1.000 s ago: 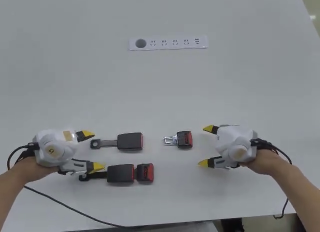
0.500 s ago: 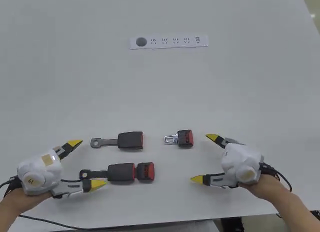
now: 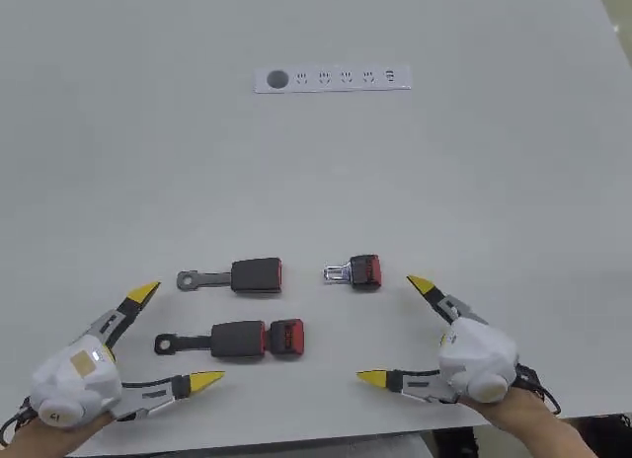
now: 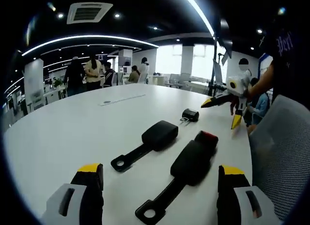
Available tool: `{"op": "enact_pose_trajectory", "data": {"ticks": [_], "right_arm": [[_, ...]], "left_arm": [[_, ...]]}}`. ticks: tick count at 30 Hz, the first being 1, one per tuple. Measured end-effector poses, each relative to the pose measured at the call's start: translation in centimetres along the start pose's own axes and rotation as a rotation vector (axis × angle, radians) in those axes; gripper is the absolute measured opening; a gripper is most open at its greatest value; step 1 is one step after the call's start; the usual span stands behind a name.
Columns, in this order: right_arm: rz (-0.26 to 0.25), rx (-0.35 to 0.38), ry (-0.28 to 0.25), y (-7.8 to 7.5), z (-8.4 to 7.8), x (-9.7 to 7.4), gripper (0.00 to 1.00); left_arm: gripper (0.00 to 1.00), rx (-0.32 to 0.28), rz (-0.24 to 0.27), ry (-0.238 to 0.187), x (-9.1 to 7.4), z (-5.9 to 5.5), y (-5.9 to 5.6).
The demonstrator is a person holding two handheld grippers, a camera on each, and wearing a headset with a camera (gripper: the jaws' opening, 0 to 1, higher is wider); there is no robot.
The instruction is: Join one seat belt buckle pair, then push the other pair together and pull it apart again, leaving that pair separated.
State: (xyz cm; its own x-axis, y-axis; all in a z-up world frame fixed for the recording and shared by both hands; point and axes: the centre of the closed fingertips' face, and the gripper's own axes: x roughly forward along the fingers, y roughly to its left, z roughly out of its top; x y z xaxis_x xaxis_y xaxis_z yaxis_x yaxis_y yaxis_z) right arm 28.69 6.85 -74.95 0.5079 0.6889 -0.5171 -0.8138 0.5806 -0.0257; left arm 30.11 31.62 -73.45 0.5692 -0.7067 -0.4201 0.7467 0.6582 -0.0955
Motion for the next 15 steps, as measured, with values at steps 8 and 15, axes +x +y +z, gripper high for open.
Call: {"op": "enact_pose_trajectory", "data": {"ticks": [8,15], "right_arm": [[-0.022,0.027,-0.027,-0.04,-0.19,-0.3,0.99],[-0.028,0.034,-0.042,-0.01,0.08,-0.42,0.99]], "left_arm": [[1.0,-0.007,-0.008,0.015,-0.15,-0.7,-0.57],[1.0,-0.019,-0.004,0.01,-0.41,-0.72,-0.66]]}}
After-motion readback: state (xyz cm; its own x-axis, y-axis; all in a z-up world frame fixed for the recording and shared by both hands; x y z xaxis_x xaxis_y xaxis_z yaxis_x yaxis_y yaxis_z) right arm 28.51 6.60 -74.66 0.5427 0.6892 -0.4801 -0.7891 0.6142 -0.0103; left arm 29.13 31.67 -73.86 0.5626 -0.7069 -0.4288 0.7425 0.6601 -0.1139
